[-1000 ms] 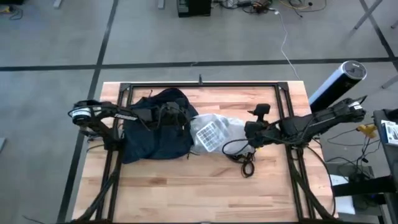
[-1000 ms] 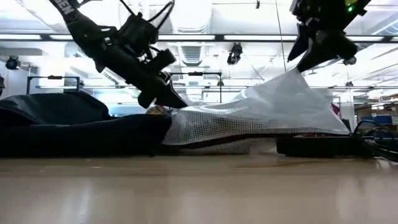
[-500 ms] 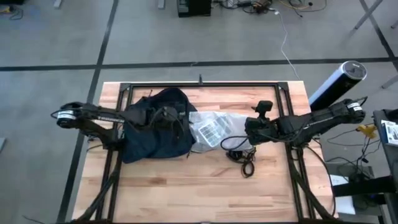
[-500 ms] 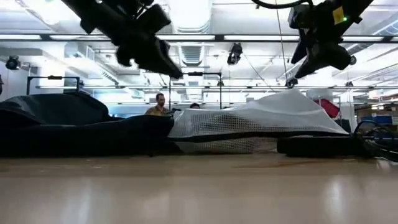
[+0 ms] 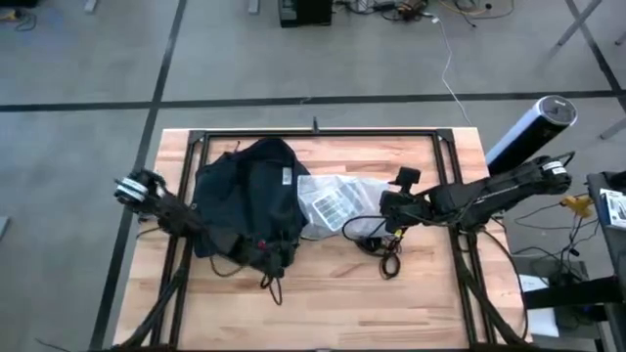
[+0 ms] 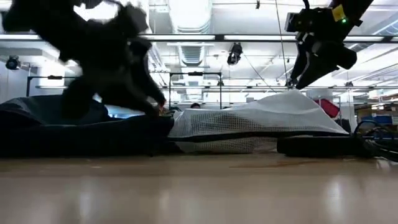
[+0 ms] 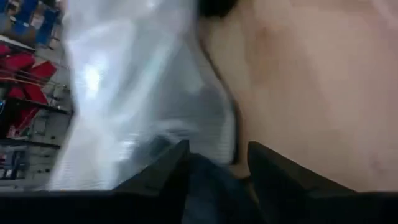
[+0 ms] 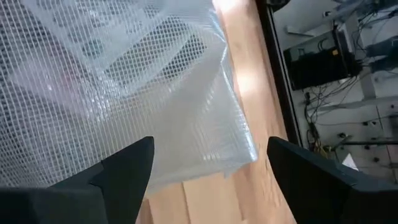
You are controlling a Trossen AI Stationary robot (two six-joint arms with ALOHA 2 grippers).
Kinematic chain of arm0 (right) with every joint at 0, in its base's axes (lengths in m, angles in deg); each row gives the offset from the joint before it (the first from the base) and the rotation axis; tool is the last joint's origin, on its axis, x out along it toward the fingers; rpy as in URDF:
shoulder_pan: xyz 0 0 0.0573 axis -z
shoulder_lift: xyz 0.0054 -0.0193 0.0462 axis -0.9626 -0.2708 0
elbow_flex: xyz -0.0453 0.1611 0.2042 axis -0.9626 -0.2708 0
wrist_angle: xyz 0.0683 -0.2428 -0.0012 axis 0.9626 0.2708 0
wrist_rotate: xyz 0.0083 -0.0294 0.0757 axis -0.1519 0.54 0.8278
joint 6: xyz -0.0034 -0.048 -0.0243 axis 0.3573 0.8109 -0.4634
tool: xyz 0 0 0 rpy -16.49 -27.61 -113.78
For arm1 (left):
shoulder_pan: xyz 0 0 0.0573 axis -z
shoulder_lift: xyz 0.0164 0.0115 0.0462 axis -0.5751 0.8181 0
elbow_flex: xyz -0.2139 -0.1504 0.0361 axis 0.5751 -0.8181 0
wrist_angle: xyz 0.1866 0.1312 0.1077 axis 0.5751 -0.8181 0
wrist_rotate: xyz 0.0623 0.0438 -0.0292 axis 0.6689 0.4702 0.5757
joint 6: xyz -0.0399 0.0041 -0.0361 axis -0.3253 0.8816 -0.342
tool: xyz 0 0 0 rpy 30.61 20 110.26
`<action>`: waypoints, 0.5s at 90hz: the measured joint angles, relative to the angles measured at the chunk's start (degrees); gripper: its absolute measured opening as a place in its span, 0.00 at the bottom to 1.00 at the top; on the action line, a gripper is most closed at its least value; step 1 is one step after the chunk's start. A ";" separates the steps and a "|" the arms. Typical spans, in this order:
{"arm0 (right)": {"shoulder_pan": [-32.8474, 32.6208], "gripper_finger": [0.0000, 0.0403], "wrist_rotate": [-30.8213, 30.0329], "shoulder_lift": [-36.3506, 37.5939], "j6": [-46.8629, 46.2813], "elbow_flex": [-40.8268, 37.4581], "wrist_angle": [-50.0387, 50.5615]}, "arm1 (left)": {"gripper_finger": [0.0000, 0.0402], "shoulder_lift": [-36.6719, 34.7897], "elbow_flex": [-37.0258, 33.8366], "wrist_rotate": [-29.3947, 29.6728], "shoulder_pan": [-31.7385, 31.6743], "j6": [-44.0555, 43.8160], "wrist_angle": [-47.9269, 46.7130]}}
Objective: Unpack backpack
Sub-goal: Open the white zipper pouch
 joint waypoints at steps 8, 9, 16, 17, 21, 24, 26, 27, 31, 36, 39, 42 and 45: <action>0.11 0.73 -0.06 0.03 1.15 -0.01 -2.50 | 0.33 4.68 2.05 1.58 -0.20 0.38 0.69; 0.11 0.73 -0.07 0.04 1.30 -0.01 -2.81 | 0.33 5.29 2.44 1.74 -0.31 0.58 0.75; 0.11 0.72 -0.01 0.04 1.43 -0.01 -3.58 | 0.31 9.07 5.46 2.08 -1.03 2.38 0.82; 0.11 0.71 -0.01 0.04 1.43 -0.01 -3.68 | 0.30 9.51 5.90 2.08 -1.13 2.57 0.56; 0.11 0.71 -0.03 0.07 1.43 -0.01 -3.74 | 0.30 11.05 7.60 2.08 -1.49 3.18 -0.90; 0.11 0.70 -0.03 0.06 1.43 -0.01 -3.63 | 0.29 12.02 9.04 2.06 -1.90 3.24 -2.55; 0.10 0.70 -0.01 0.02 1.41 -0.01 -3.58 | 0.29 12.64 10.05 2.09 -2.20 3.07 -3.67; 0.09 0.70 0.01 0.01 1.38 -0.01 -3.55 | 0.29 12.93 10.57 2.10 -2.34 2.94 -4.24; 0.09 0.69 0.29 -0.06 1.12 -0.01 -3.57 | 0.29 13.87 12.50 2.13 -2.93 2.01 -7.02; 0.09 0.68 0.43 -0.04 0.99 -0.01 -3.51 | 0.29 14.73 14.21 2.49 -3.80 -0.37 -11.32; 0.09 0.68 0.41 0.00 1.01 -0.02 -3.56 | 0.29 15.07 15.03 3.12 -4.22 -1.14 -13.44; 0.09 0.68 0.43 0.00 1.01 -0.07 -3.58 | 0.29 15.42 15.61 3.56 -4.68 -2.14 -15.08; 0.09 0.68 0.44 -0.02 0.97 -0.18 -3.44 | 0.29 15.55 16.05 3.46 -5.12 -3.01 -16.14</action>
